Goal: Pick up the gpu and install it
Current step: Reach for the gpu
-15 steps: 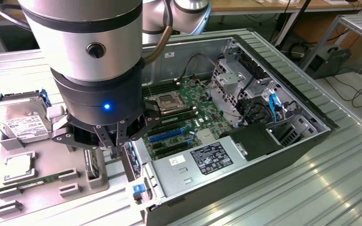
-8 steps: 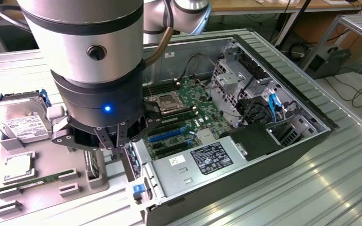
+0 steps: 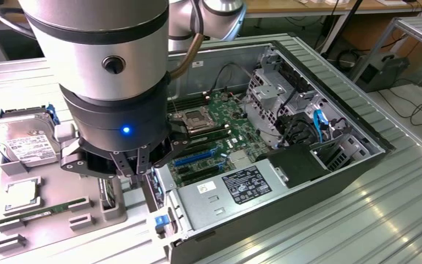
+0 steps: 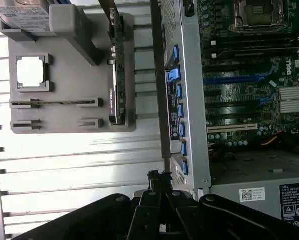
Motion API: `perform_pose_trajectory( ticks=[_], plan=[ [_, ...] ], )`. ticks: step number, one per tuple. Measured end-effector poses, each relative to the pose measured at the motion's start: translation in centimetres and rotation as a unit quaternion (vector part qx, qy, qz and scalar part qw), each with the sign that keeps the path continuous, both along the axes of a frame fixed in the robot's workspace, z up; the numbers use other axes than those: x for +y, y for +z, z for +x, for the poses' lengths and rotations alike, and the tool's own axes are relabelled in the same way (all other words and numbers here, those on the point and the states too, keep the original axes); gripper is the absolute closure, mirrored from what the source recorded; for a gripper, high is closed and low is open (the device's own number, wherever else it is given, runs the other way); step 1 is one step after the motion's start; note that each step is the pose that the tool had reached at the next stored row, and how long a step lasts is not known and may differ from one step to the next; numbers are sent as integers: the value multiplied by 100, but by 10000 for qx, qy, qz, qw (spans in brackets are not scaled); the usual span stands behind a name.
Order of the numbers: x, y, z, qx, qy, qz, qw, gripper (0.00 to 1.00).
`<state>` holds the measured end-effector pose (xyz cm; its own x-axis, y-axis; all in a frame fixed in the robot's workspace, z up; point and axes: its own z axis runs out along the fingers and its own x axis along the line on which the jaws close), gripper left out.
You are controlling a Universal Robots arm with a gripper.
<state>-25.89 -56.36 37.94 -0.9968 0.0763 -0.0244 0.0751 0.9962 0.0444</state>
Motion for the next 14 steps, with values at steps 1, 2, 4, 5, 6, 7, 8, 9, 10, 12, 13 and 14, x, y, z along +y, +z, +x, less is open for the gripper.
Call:
perform_pose_trajectory(
  ticks=[1, 2, 4, 5, 6, 7, 8, 9, 10, 12, 13, 14],
  plan=[
    [-3, 0, 0, 0, 0, 0, 10000, 89],
    [-7, 0, 0, 0, 0, 0, 10000, 89],
    [-14, -1, 0, 0, 0, 0, 10000, 89],
    [-19, -1, 0, 0, 0, 0, 10000, 89],
    [-25, -2, 0, 0, 0, 0, 10000, 89],
    [-27, -2, 0, 0, 0, 0, 10000, 89],
    [-31, -2, 0, 0, 0, 0, 10000, 89],
    [-34, -2, 0, 0, 0, 0, 10000, 89],
    [-38, -2, 0, 0, 0, 0, 10000, 89],
    [-45, -2, 0, 0, 0, 0, 10000, 89],
    [-48, -3, 0, 0, 0, 0, 10000, 89],
    [-51, -3, 0, 0, 0, 0, 10000, 89]
  ],
)
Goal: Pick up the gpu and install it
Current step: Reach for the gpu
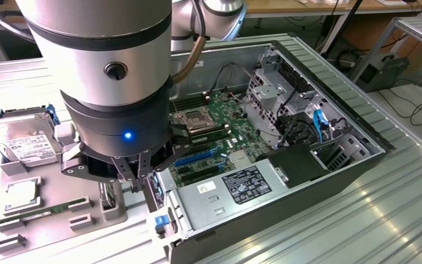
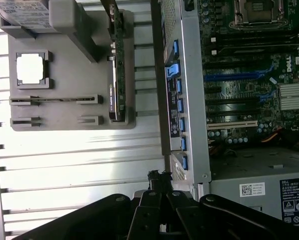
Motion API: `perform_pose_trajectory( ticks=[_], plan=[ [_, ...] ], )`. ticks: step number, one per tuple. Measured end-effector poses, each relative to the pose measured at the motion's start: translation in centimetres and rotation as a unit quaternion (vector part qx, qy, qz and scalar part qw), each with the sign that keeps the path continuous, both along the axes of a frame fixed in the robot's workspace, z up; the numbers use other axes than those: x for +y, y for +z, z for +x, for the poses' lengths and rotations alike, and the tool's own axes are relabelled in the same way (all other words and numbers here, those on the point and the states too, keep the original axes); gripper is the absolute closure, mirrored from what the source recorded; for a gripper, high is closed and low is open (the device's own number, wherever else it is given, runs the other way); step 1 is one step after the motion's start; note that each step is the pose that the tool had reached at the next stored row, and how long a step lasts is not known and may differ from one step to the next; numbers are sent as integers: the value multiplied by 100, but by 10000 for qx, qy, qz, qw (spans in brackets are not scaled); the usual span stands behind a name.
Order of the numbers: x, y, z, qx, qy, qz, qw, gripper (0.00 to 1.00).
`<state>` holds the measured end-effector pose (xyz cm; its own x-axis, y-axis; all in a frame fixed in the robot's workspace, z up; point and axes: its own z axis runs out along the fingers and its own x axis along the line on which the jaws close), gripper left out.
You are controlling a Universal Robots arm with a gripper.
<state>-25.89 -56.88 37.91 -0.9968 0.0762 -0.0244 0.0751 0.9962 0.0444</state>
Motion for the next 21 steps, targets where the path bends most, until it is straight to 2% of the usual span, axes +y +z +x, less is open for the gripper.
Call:
perform_pose_trajectory(
  ticks=[21],
  plan=[
    [-70, -4, 0, 0, 0, 0, 10000, 89]
  ],
)
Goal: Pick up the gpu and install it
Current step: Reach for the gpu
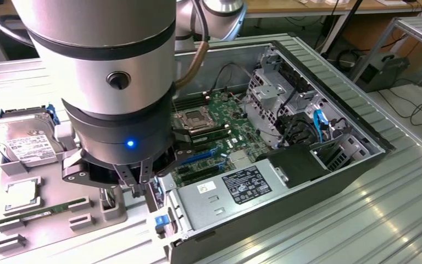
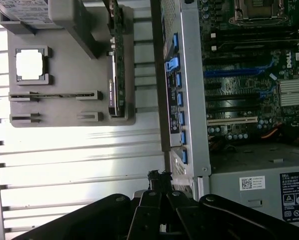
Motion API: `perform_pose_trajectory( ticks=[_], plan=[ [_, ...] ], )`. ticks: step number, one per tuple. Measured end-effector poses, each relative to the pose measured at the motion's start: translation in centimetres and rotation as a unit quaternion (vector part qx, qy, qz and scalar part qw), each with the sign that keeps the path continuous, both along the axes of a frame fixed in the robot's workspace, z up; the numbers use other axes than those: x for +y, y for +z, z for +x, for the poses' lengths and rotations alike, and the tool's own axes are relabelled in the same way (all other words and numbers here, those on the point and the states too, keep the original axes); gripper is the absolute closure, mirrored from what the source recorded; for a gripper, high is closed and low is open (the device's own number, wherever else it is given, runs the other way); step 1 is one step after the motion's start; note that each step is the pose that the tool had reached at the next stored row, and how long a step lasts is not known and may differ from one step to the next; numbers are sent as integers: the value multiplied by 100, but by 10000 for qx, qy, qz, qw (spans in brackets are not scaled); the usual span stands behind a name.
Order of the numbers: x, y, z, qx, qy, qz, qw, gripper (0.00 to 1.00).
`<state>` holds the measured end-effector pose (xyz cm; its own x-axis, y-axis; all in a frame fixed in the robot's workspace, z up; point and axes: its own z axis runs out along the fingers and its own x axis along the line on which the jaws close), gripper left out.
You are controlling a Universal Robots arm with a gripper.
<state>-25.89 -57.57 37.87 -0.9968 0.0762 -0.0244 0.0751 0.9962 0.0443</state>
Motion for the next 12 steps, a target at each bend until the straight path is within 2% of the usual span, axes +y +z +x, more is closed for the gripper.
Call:
perform_pose_trajectory(
  ticks=[10, 12],
  plan=[
    [-22, -3, 0, 0, 0, 0, 10000, 89],
    [-43, -11, 0, 0, 0, 0, 10000, 89]
  ],
)
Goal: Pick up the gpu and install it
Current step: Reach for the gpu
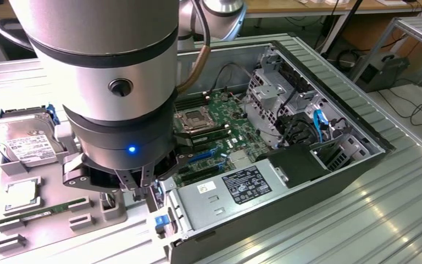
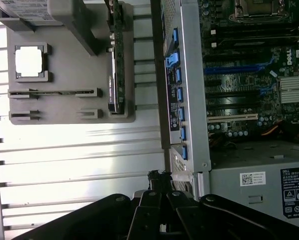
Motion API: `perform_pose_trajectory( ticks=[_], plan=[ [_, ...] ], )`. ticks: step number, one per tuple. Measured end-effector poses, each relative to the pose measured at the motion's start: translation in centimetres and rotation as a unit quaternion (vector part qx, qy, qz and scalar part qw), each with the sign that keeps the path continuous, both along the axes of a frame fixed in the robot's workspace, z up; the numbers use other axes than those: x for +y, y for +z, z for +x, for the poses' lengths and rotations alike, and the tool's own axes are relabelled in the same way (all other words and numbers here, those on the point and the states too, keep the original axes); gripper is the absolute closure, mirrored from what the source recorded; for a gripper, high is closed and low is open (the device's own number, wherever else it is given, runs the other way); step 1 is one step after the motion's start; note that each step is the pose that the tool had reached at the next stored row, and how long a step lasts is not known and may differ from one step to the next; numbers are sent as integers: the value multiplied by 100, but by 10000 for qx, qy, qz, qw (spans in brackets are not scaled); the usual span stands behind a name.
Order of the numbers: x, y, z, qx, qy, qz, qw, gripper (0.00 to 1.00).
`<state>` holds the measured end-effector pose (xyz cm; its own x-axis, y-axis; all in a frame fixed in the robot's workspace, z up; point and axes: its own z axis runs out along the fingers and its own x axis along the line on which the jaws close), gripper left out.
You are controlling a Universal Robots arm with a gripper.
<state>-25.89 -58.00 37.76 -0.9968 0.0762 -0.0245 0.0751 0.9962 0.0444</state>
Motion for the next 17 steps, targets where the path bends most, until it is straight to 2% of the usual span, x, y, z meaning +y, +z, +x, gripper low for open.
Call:
perform_pose_trajectory(
  ticks=[17],
  plan=[
    [-62, -3, 0, 0, 0, 0, 10000, 89]
  ],
)
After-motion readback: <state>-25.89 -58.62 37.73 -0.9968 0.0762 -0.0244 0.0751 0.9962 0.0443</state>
